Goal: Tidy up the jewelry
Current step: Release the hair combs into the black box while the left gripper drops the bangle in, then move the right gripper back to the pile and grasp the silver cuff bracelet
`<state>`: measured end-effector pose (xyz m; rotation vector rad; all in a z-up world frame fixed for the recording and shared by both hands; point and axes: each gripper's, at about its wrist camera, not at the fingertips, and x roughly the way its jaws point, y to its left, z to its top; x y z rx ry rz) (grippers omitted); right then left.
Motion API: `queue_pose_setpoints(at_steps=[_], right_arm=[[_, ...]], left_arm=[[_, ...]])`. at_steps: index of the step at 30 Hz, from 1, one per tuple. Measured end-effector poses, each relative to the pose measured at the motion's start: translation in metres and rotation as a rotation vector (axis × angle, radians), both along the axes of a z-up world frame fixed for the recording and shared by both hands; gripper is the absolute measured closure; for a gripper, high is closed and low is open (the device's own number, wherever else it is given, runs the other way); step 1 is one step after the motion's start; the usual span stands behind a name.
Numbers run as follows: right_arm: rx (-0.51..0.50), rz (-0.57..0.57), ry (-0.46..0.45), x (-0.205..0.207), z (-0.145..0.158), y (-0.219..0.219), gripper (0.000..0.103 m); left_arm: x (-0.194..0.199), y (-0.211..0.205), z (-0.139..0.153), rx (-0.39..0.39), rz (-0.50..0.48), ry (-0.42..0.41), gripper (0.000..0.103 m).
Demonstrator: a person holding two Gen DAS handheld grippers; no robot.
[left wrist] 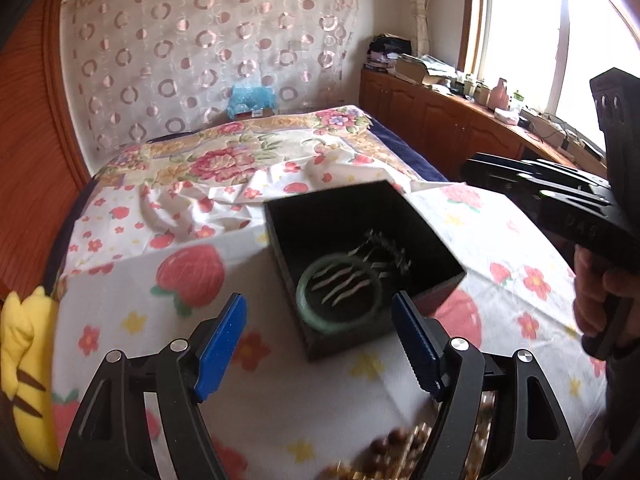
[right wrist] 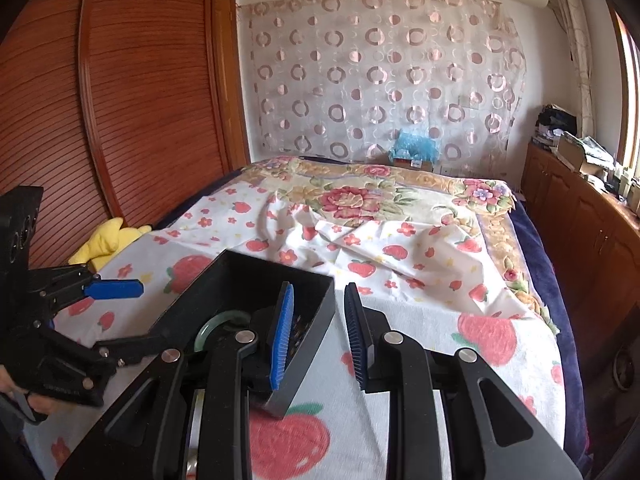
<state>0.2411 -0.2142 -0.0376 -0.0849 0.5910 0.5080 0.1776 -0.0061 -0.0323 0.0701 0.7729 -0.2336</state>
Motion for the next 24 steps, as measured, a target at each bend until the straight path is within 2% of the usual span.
queue_pose_setpoints(at_steps=[1, 3, 8, 12, 18, 20, 24], right_arm=[[-0.001, 0.001, 0.007, -0.006, -0.001, -0.001, 0.074], [-0.005, 0.006, 0.022, -0.020, -0.005, -0.003, 0.066], [-0.027, 0.009, 0.067, -0.050, -0.025, -0.004, 0.062], [-0.055, 0.044, 0.121, -0.068, -0.046, 0.006, 0.046], [-0.111, 0.119, 0.165, -0.085, -0.064, 0.030, 0.032], [-0.126, 0.138, 0.172, -0.090, -0.068, 0.037, 0.029], [-0.133, 0.151, 0.207, -0.090, -0.077, 0.042, 0.028]], left_arm=[[-0.006, 0.002, -0.001, 0.000, 0.007, 0.001, 0.031], [-0.017, 0.008, -0.003, -0.005, 0.016, 0.006, 0.031], [-0.038, 0.024, -0.011, -0.010, 0.035, 0.023, 0.031], [-0.052, 0.034, -0.018, -0.014, 0.049, 0.042, 0.031], [-0.074, 0.043, -0.027, -0.015, 0.055, 0.065, 0.031], [-0.081, 0.042, -0.030, -0.013, 0.054, 0.073, 0.031], [-0.094, 0.041, -0.035, -0.015, 0.051, 0.081, 0.031]])
